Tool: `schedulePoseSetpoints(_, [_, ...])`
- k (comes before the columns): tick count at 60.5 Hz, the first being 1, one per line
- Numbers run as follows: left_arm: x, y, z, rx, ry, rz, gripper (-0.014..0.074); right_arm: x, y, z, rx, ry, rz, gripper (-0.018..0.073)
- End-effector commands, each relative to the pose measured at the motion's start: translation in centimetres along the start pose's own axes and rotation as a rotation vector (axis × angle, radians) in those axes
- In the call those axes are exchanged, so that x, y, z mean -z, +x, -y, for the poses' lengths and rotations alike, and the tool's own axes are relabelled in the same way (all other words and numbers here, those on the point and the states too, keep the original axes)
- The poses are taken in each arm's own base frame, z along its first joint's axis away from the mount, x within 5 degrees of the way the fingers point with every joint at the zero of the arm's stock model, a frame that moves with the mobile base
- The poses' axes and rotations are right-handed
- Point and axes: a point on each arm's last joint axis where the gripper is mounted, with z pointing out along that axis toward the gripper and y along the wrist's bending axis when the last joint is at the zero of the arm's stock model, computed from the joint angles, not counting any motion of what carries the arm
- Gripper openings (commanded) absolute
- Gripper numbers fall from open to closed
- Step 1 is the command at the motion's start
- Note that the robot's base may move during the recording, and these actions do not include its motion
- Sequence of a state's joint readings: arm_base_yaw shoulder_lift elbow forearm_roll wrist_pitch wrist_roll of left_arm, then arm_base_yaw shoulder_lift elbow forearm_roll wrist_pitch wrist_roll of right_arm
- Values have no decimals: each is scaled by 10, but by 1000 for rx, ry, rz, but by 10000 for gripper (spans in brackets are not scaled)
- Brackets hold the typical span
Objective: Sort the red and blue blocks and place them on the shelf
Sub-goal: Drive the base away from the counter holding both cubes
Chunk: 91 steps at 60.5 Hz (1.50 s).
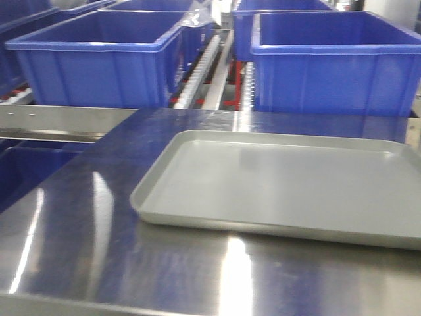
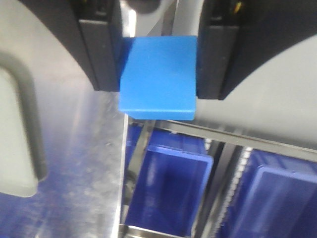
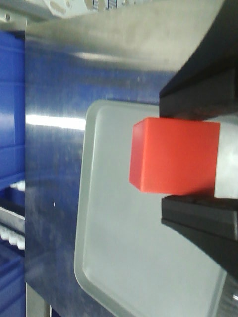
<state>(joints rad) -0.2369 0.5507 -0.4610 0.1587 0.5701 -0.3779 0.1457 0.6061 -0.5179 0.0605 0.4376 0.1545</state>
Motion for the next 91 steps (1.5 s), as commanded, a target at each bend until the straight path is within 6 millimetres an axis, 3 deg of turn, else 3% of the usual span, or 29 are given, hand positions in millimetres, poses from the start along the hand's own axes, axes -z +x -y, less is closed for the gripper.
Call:
schedulePoseSetpoints(1, [4, -15, 4, 2, 30, 99, 125, 4, -16, -2, 9, -10, 116, 50])
schedulePoseSetpoints(91, [4, -15, 4, 2, 30, 98, 125, 4, -16, -2, 9, -10, 116, 50])
